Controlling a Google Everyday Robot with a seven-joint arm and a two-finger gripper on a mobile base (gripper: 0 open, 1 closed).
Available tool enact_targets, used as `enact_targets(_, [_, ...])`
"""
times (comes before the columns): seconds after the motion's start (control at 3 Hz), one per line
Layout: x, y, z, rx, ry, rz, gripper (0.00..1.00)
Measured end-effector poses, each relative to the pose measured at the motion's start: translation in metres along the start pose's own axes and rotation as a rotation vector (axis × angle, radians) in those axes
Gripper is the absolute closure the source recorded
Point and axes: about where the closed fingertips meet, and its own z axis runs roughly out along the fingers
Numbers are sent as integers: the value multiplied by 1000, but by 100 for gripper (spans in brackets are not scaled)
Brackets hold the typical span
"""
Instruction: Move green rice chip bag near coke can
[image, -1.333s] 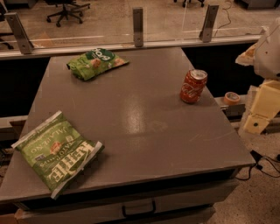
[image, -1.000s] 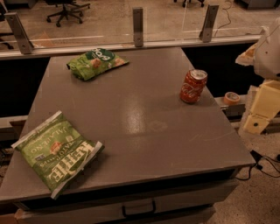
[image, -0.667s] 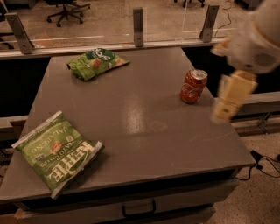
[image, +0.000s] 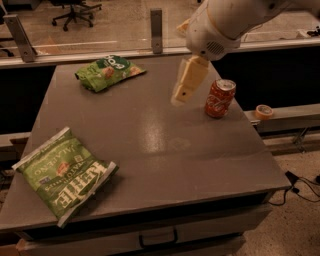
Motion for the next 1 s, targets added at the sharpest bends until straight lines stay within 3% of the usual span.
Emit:
enact_targets(0.67, [1, -2, -2, 7, -9, 10, 0])
enact_targets(1.0, [-8, -33, 35, 45, -61, 44, 0])
